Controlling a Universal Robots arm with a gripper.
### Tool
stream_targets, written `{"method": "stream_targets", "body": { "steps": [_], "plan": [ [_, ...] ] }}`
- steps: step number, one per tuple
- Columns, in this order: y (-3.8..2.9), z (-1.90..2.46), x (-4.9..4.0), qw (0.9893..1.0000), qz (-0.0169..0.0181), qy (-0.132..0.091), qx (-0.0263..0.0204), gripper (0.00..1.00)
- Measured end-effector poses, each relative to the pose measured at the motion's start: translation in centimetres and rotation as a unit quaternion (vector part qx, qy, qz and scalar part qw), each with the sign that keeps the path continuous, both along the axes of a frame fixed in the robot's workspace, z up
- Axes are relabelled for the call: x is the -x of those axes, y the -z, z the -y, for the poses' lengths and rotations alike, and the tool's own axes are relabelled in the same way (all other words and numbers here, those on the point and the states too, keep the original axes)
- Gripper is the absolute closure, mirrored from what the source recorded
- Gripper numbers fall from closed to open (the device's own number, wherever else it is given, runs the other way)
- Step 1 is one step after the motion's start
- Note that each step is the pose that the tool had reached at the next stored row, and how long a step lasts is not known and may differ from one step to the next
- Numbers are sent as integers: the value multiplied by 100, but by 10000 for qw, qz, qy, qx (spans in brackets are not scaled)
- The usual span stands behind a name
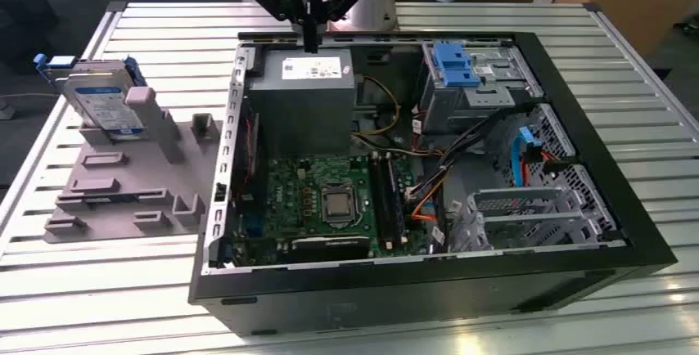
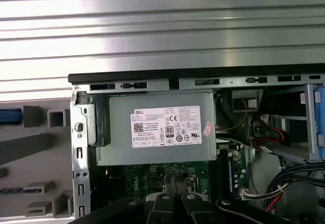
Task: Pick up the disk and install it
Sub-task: 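Reach for the disk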
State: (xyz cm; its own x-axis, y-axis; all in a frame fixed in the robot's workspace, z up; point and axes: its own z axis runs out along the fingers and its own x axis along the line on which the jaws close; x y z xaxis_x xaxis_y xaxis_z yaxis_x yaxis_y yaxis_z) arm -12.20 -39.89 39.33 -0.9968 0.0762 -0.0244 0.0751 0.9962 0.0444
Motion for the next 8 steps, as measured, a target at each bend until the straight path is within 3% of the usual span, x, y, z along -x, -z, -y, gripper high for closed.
{"method": "stream_targets", "body": {
  "steps": [8],
  "plan": [
    [0, 0, 0, 10000, 0, 0, 0, 89]
  ]
}}
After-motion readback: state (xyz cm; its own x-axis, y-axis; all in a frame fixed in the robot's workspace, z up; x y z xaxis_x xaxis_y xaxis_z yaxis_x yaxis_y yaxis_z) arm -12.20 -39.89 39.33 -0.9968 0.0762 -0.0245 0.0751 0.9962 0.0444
